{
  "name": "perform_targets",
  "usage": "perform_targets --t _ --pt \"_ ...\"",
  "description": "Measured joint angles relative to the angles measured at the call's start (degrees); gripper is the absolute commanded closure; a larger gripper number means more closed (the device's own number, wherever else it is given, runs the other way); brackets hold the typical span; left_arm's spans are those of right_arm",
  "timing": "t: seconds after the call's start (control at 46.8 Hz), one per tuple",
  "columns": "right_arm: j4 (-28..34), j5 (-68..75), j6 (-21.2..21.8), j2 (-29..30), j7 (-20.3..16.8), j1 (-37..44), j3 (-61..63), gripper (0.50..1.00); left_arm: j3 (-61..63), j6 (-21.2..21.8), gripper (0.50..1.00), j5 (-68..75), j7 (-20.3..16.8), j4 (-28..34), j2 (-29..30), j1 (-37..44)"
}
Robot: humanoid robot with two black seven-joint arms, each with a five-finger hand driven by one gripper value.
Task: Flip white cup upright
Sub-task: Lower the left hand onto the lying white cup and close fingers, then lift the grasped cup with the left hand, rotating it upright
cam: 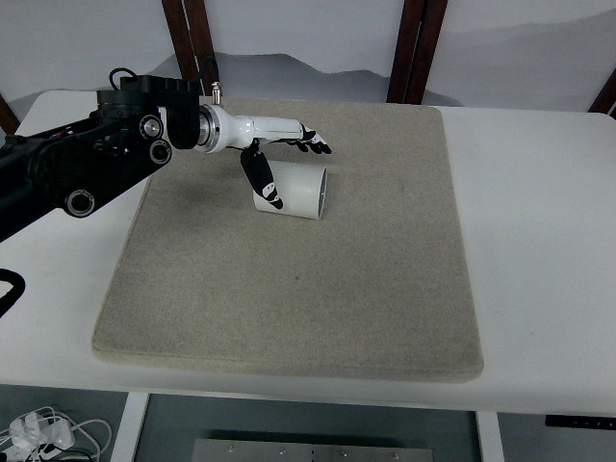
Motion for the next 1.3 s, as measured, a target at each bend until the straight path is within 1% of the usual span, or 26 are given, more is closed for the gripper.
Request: perform_targets --t 0.47,0.705,0.748,0.812,0.854,0.961,1.004,1.047,1.089,1.132,1.153,1.196,1.217,1.26,1.303 --pt "0.0 0.0 0.0 0.0 0.0 0.0 0.0 0.548 1.6 0.9 0.512 0.3 0.0 1.1 -1.4 0.5" --pt "0.0 0.0 0.0 0.0 0.0 0.0 0.0 0.548 2.1 0.9 0.531 0.3 0.0 1.3 -1.4 0.5" --pt "0.0 0.0 0.0 0.0 0.0 0.0 0.0 0.548 2.3 1.0 0.544 0.3 0.0 1.3 -1.4 0.5" --pt "0.0 0.0 0.0 0.0 0.0 0.0 0.0 0.548 2.5 1.1 0.566 0.3 0.0 1.3 -1.4 0.7" --pt "0.0 0.0 0.0 0.0 0.0 0.0 0.0 0.548 2.5 1.3 0.604 0.3 0.0 1.3 -1.4 0.8" --pt "0.0 0.0 0.0 0.0 0.0 0.0 0.0 0.548 3.1 1.4 0.677 1.3 0.0 1.3 -1.4 0.8" --pt "0.0 0.0 0.0 0.0 0.0 0.0 0.0 0.548 3.1 1.4 0.688 2.1 0.0 1.3 -1.4 0.8" --pt "0.0 0.0 0.0 0.0 0.0 0.0 0.0 0.548 3.1 1.4 0.714 2.6 0.0 1.3 -1.4 0.9" --pt "0.0 0.0 0.0 0.0 0.0 0.0 0.0 0.548 3.1 1.4 0.724 2.9 0.0 1.3 -1.4 0.9" --pt "0.0 0.0 0.0 0.0 0.0 0.0 0.0 0.548 3.1 1.5 0.75 2.9 0.2 1.3 -1.4 0.9" --pt "0.0 0.0 0.0 0.0 0.0 0.0 0.0 0.548 3.1 1.5 0.773 2.9 0.3 1.3 -1.4 0.9" --pt "0.0 0.0 0.0 0.0 0.0 0.0 0.0 0.548 3.0 1.6 0.84 2.9 0.3 1.3 -1.4 0.9" --pt "0.0 0.0 0.0 0.0 0.0 0.0 0.0 0.548 3.0 1.7 0.861 2.8 0.4 1.3 -1.5 0.9" --pt "0.0 0.0 0.0 0.0 0.0 0.0 0.0 0.548 2.9 1.7 0.896 2.7 0.4 1.3 -1.5 0.9" --pt "0.0 0.0 0.0 0.0 0.0 0.0 0.0 0.548 2.7 1.8 0.913 2.5 0.4 1.3 -1.5 0.9"
